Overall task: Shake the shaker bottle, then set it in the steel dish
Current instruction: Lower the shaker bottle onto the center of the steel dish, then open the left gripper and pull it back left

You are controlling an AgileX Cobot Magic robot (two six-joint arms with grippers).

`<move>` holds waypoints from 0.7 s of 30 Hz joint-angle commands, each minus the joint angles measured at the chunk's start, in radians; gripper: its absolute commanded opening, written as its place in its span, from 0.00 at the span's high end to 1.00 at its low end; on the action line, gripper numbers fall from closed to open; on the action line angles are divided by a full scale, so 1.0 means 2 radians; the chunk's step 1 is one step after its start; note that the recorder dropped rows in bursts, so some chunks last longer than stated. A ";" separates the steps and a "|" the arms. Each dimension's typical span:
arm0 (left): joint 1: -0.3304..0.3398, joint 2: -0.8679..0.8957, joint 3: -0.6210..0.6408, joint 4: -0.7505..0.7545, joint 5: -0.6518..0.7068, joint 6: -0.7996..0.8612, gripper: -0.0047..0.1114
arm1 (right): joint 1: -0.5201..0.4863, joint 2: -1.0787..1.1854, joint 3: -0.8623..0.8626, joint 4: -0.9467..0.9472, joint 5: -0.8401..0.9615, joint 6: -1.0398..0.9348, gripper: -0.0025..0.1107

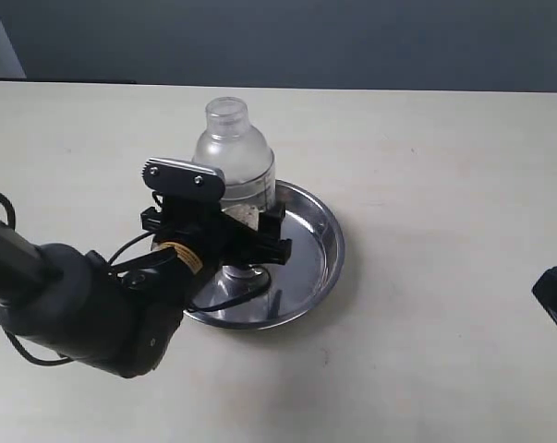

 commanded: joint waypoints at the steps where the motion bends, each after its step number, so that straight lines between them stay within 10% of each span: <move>1: -0.002 -0.014 -0.002 -0.012 0.004 -0.005 0.18 | 0.000 -0.002 0.001 0.002 -0.003 -0.002 0.99; 21: -0.002 -0.160 0.042 0.022 0.182 0.005 0.08 | 0.000 -0.002 0.001 0.002 -0.003 -0.002 0.99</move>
